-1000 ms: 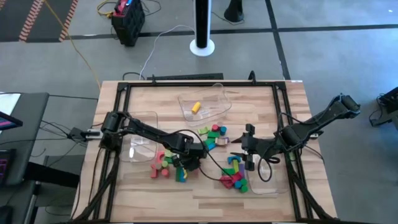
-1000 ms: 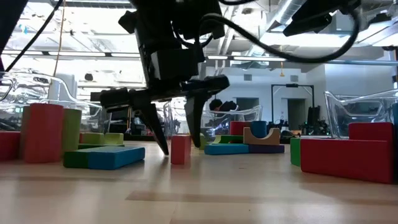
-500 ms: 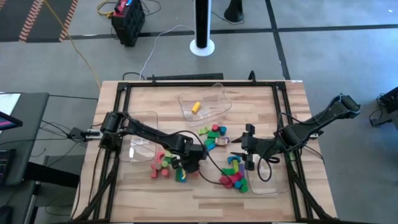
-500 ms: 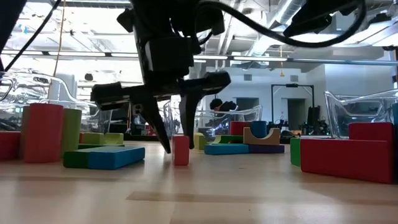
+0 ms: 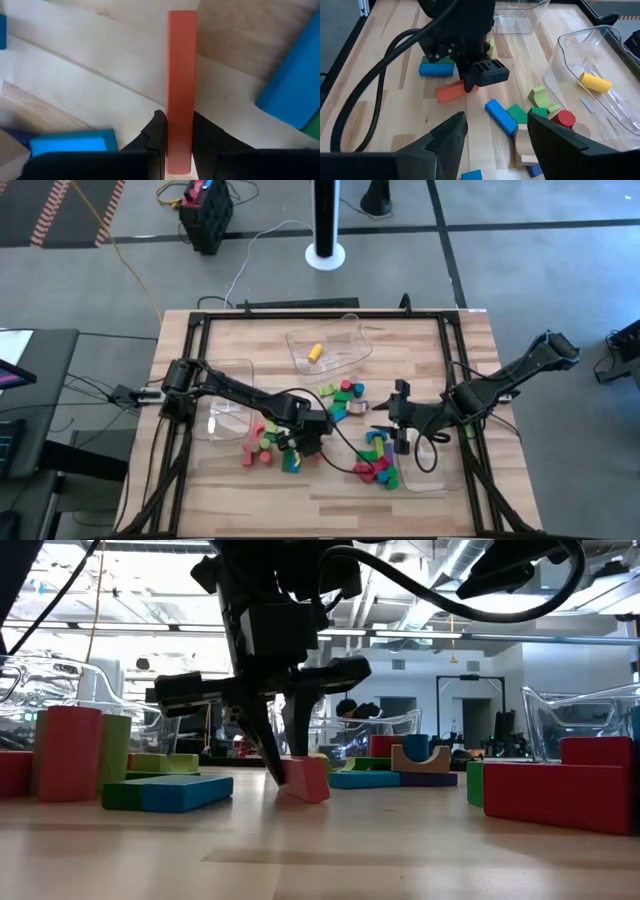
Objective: Sort blocks by size
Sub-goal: Put the orange rectangular block into the right transparent bin
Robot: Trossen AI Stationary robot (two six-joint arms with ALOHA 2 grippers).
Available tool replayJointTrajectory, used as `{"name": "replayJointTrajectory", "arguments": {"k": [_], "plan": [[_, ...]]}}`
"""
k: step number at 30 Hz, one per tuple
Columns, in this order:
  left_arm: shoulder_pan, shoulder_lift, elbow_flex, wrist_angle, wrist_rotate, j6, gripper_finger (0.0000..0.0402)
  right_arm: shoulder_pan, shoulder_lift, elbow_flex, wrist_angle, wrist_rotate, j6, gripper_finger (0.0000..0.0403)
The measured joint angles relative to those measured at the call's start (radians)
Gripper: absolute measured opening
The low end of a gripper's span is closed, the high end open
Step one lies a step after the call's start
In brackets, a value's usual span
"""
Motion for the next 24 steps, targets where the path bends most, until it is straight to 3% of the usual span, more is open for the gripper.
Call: {"name": "replayJointTrajectory", "arguments": {"k": [9,17,20,24], "plan": [[0.053,-0.028,0.013,-0.023,-0.098,-0.07,0.0052,0.0,-0.002,0.0,-0.029,0.059,0.008,0.0244],[0.12,-0.193,0.028,0.006,-0.107,-0.17,0.0052,0.0,-0.032,0.001,-0.064,0.115,0.034,0.0244],[0.15,-0.271,0.028,0.051,-0.068,-0.235,0.0052,0.0,-0.034,0.001,-0.043,0.115,0.032,0.0244],[0.191,-0.347,0.022,0.136,0.057,-0.36,0.0052,0.002,-0.015,0.001,0.057,0.115,-0.039,0.0244]]}}
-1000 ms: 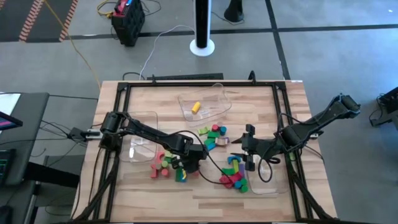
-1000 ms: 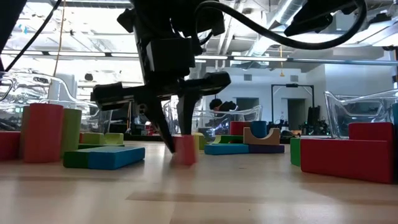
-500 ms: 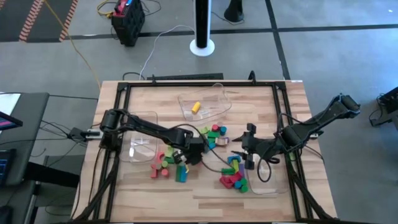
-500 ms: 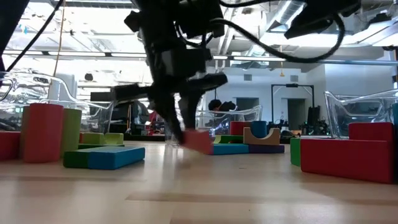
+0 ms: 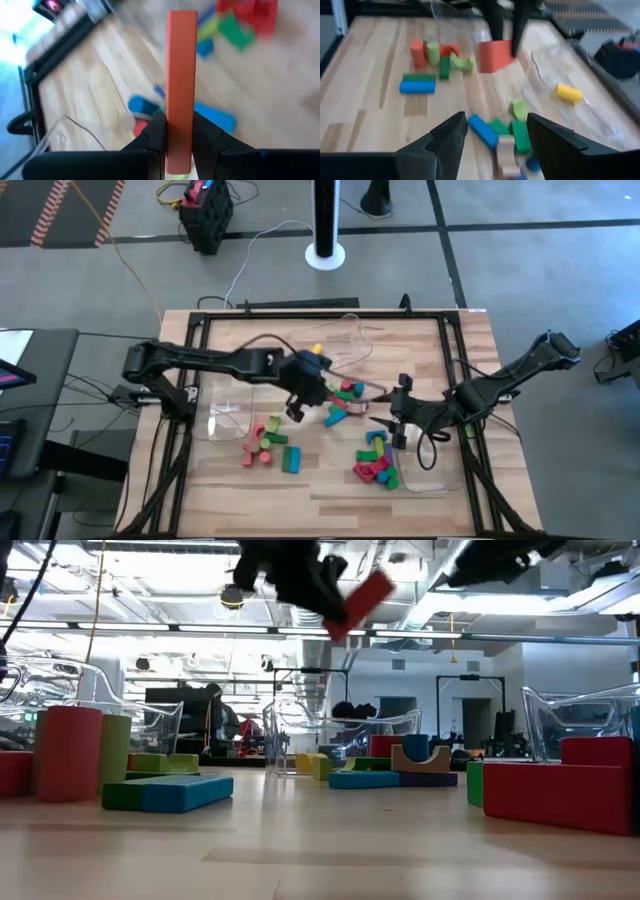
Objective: Sort blocks by size
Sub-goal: Put the orange rectangular block into the right transparent bin
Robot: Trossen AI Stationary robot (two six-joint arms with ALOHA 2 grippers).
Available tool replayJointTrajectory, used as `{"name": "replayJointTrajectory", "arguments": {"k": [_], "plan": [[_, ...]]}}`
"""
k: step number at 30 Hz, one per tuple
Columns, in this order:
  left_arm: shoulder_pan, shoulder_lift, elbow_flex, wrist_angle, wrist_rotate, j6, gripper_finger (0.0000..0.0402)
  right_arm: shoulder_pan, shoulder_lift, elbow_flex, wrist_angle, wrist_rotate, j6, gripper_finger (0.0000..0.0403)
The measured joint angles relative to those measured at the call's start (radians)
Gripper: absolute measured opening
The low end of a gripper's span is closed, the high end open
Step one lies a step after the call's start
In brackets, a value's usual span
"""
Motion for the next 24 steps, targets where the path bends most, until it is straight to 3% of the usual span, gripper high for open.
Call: {"name": "replayJointTrajectory", "arguments": {"k": [3,7,12,24], "plan": [[0.021,-0.025,0.0,0.041,0.099,-0.078,0.0052,0.008,0.031,0.001,0.103,0.001,-0.084,0.0244],[0.024,-0.021,-0.001,0.049,0.148,-0.103,0.0052,0.008,0.082,0.0,0.199,0.012,-0.186,0.0244],[0.016,-0.013,-0.002,0.056,0.151,-0.106,0.0052,-0.012,0.142,0.0,0.272,0.082,-0.252,0.0244],[0.017,-0.013,-0.002,0.095,0.133,-0.114,0.0052,-0.065,0.24,0.0,0.539,0.135,-0.386,0.0242]]}}
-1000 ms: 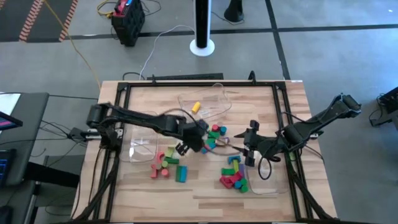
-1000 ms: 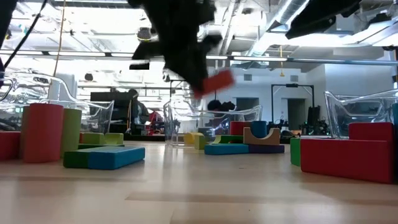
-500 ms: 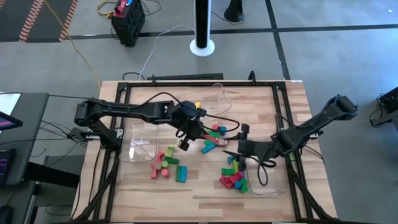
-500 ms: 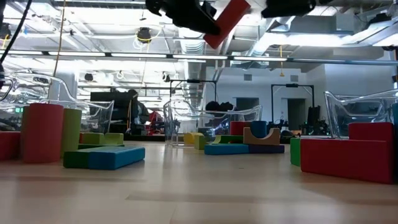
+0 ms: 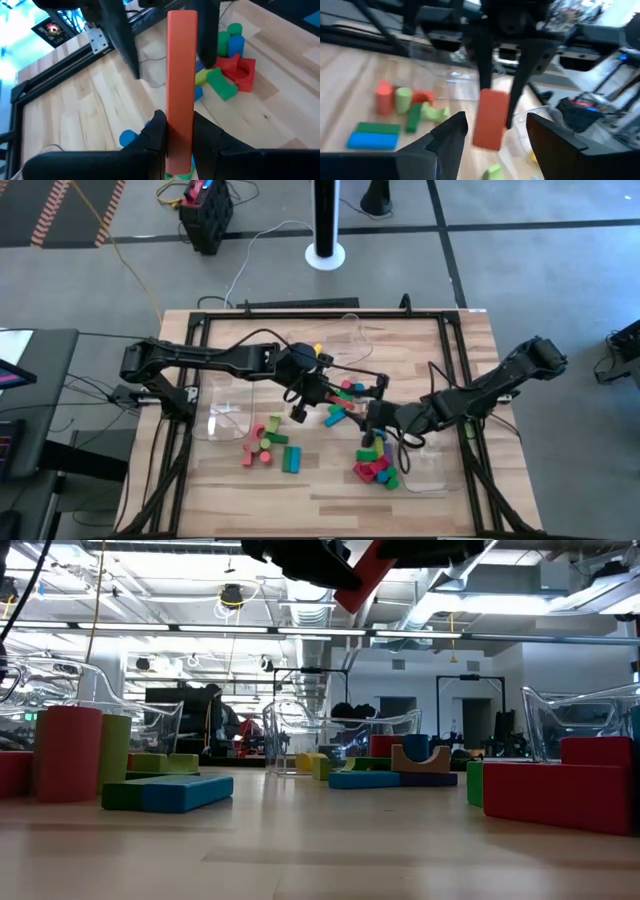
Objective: Sort blocks by size
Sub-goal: Put the orange rectangular block into the right transparent bin
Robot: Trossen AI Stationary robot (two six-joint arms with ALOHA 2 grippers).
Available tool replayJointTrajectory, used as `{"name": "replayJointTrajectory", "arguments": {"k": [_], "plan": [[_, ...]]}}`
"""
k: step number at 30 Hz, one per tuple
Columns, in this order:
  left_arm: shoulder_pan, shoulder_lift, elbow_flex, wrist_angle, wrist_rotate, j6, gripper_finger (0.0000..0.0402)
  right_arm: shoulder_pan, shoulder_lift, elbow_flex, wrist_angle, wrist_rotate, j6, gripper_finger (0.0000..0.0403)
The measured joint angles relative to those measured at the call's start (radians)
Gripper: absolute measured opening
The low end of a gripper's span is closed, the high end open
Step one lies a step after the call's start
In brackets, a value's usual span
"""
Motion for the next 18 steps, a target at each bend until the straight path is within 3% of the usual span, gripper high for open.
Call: {"name": "replayJointTrajectory", "arguments": {"k": [4,18], "plan": [[0.0,0.0,0.0,-0.006,-0.012,-0.003,0.0052,0.01,0.001,0.0,0.005,0.056,-0.015,0.0221],[0.0,0.0,0.0,0.008,-0.02,-0.004,0.0052,0.015,-0.002,0.0,0.006,0.064,-0.009,0.0096]]}}
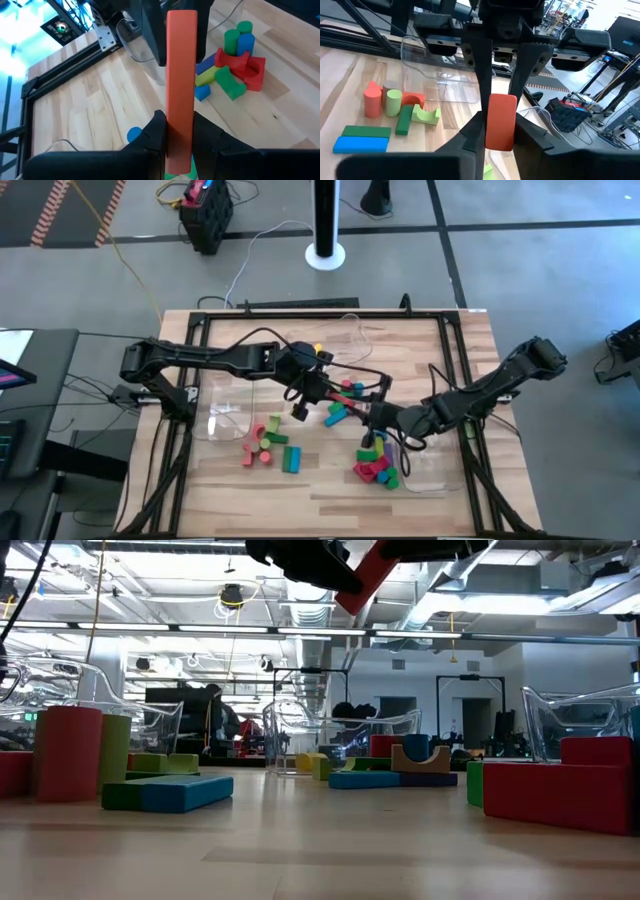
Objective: Sort blocks by size
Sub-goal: Put the orange rectangular block into the right transparent bin
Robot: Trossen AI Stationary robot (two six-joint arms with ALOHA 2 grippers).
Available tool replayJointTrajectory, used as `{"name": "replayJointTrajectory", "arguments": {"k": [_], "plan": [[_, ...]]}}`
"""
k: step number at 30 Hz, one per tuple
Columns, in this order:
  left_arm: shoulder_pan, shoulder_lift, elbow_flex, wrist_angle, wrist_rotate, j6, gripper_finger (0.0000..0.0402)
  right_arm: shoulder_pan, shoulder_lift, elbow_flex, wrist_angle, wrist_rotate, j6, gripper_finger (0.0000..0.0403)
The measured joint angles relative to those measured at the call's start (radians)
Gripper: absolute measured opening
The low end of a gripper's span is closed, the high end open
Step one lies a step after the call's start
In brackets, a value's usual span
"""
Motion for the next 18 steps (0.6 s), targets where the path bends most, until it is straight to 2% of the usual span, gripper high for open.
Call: {"name": "replayJointTrajectory", "arguments": {"k": [13,18], "plan": [[0.001,-0.001,0.0,-0.045,-0.029,-0.011,0.0095,0.031,-0.001,0.0,-0.028,0.049,-0.008,0.0087],[0.002,-0.012,0.0,-0.087,-0.078,0.02,0.0129,0.078,-0.031,0.014,-0.153,0.114,0.054,0.0087]]}}
